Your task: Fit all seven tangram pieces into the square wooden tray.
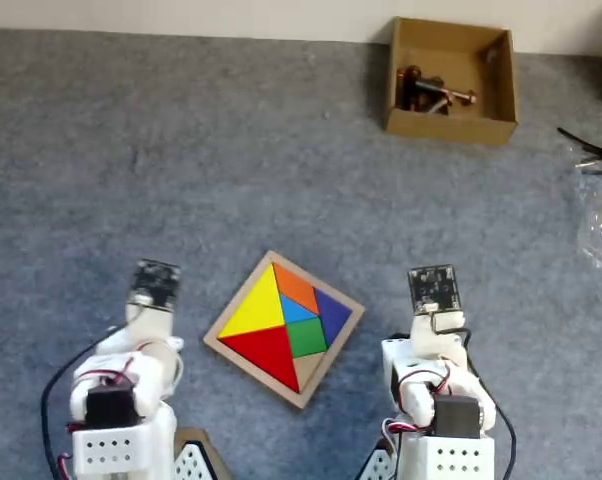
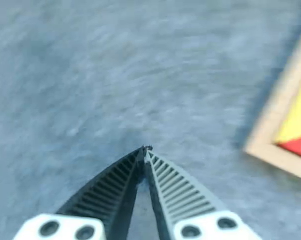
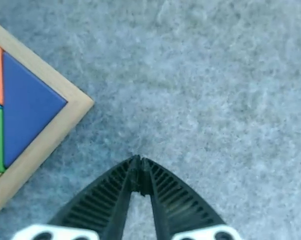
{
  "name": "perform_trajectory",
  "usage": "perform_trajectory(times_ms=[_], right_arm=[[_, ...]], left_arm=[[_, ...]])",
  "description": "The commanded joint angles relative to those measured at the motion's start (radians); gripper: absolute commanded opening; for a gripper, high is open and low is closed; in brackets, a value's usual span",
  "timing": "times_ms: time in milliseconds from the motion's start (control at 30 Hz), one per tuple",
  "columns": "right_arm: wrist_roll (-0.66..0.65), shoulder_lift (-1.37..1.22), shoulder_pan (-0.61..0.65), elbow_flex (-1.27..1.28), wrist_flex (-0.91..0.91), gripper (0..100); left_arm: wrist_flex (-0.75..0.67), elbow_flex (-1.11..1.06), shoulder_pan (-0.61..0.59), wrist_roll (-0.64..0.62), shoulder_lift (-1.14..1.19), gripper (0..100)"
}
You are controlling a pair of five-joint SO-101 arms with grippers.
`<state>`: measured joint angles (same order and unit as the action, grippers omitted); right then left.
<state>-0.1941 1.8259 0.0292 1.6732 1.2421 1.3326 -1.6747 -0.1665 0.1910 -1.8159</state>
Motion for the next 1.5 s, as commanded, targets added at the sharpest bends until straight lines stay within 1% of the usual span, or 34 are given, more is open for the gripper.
perform_trajectory(times_ms=[0, 100, 233, 567, 700, 767, 1467], right_arm=[[0.011, 0.008, -0.01, 0.12, 0.005, 0.5], [0.011, 0.008, -0.01, 0.12, 0.005, 0.5], [0.009, 0.008, -0.01, 0.12, 0.005, 0.5], [0.005, 0.008, -0.01, 0.122, 0.005, 0.5], [0.005, 0.008, -0.01, 0.122, 0.005, 0.5], [0.005, 0.008, -0.01, 0.122, 0.005, 0.5], [0.005, 0.008, -0.01, 0.122, 0.005, 0.5]], left_arm=[[0.006, -0.021, 0.125, -0.011, -0.005, 1], [0.006, -0.021, 0.188, -0.011, -0.005, 1], [0.006, -0.021, 0.211, -0.012, -0.005, 1], [0.005, -0.021, 0.203, -0.014, -0.005, 1], [0.005, -0.021, 0.127, -0.014, -0.005, 1], [0.005, -0.021, 0.108, -0.014, -0.005, 1], [0.005, -0.021, 0.107, -0.012, -0.005, 1]])
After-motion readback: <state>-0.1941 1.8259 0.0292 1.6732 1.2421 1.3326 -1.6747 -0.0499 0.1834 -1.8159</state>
